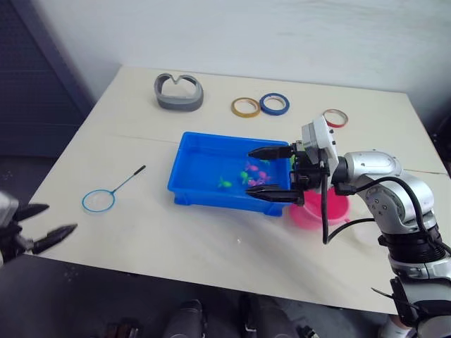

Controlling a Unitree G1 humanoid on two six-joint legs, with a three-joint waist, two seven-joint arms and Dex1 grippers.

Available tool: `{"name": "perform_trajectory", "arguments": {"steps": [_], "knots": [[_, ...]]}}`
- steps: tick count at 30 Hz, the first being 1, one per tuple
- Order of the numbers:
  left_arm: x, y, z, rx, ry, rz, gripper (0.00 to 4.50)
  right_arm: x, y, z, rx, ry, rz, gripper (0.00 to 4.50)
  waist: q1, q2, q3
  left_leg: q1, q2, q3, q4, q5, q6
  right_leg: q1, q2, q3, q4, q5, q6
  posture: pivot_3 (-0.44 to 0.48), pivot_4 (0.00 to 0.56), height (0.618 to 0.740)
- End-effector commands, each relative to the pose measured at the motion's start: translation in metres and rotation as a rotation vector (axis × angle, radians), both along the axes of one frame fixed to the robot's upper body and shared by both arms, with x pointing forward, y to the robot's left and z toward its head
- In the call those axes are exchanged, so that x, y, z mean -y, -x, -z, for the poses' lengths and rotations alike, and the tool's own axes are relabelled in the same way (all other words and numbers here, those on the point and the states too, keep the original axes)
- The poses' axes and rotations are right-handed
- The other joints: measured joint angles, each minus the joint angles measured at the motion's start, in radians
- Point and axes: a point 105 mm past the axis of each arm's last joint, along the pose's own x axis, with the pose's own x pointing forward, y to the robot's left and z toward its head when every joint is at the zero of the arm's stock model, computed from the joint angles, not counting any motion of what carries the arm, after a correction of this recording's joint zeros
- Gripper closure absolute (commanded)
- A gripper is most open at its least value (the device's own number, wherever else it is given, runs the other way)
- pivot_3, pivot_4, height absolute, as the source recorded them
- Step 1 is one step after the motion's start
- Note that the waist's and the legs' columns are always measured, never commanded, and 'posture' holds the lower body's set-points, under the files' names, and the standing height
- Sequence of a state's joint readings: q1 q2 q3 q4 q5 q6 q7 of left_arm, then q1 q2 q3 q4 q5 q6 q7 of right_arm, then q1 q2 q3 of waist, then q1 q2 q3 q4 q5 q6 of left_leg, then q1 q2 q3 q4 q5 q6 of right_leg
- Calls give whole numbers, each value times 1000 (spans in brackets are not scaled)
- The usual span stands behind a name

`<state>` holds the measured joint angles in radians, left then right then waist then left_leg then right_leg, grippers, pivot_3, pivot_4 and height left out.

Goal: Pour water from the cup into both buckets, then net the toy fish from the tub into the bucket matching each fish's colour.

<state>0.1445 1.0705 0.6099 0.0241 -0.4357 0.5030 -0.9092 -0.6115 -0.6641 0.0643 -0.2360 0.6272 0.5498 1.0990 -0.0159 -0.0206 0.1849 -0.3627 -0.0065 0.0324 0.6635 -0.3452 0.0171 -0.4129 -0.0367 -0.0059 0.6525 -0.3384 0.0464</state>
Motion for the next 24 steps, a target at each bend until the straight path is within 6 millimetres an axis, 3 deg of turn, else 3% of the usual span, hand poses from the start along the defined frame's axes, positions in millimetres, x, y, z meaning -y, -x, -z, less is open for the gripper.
{"name": "perform_trajectory", "arguments": {"steps": [1, 10, 19, 22, 24], "knots": [[-6, -31, 15, -96, -25, 28, 0, 2, 10, -12, 56, -19, 24, 34, -6, 0, 0, -1, 0, 0, 0, 0, -1, 0, 0, -1, 1, 0, 0, 0, 150, 740], [3, -113, 29, -221, -39, -8, 0, 12, 29, -10, 50, -28, 139, 34, -12, -3, -2, -21, 0, 3, 16, 2, -3, -17, -2, -11, 12, 2, 3, 0, 150, 740], [18, -131, 64, -296, -179, -24, 0, 22, 38, -20, 59, -37, 226, 34, -7, -4, -2, -24, 0, 4, 22, 1, 0, -18, -3, -10, 12, 4, 7, 0, 150, 740], [24, -133, 71, -317, -175, -29, 809, 27, 40, -21, 61, -29, 253, 0, 0, -4, -2, -23, 0, 4, 22, 1, 0, -18, -3, -10, 13, 4, 7, 0, 150, 740], [27, -133, 75, -327, -173, -26, 1694, 28, 42, -21, 61, -24, 263, 0, 5, -4, -2, -23, 0, 4, 23, 2, 0, -17, -4, -10, 15, 4, 7, 0, 150, 740]]}}
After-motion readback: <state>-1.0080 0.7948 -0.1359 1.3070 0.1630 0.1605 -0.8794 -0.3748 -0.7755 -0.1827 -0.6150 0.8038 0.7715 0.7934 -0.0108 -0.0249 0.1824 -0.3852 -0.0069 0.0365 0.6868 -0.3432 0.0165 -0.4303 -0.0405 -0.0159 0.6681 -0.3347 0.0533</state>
